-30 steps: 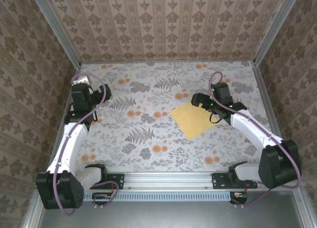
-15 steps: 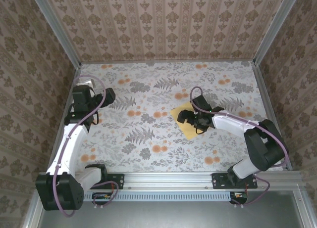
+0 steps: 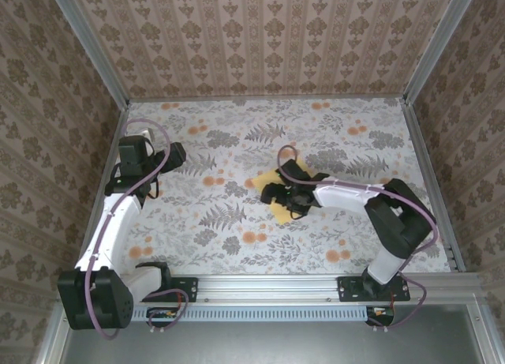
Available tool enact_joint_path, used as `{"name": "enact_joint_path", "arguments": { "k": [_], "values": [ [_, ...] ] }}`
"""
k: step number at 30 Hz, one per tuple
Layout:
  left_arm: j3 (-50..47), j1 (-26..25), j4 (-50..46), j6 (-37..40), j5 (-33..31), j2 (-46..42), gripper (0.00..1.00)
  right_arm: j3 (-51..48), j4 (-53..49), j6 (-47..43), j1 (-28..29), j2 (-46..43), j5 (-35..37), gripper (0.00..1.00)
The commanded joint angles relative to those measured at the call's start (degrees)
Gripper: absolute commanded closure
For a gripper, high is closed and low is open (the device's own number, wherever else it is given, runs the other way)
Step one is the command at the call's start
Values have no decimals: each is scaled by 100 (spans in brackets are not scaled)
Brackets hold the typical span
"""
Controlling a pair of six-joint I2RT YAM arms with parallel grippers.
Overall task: Fold a paper plane with a square sheet of paper (pick it up from the middle)
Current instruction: Move the square sheet of paper to the center of the table.
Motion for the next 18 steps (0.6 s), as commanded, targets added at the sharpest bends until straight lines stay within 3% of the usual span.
{"name": "enact_joint_path", "arguments": {
  "k": [1,7,12,15,18],
  "values": [
    [-21,-30,-45,-81,64,69,0,259,-346,514,624,630,-530,1],
    [-20,-47,-77,-82,72,96,0,1184,-938,348,1029,870,-442,3],
    [-41,-66,-92,-118,96,96,0,2248,-2078,-1457,969,692,460,2],
    [-26,-58,-114,-81,20,88,0,2660,-2498,-2689,975,871,560,0],
    [-20,-62,-122,-52,-109,78,0,2903,-2662,-3281,976,1013,725,0]
  ]
}}
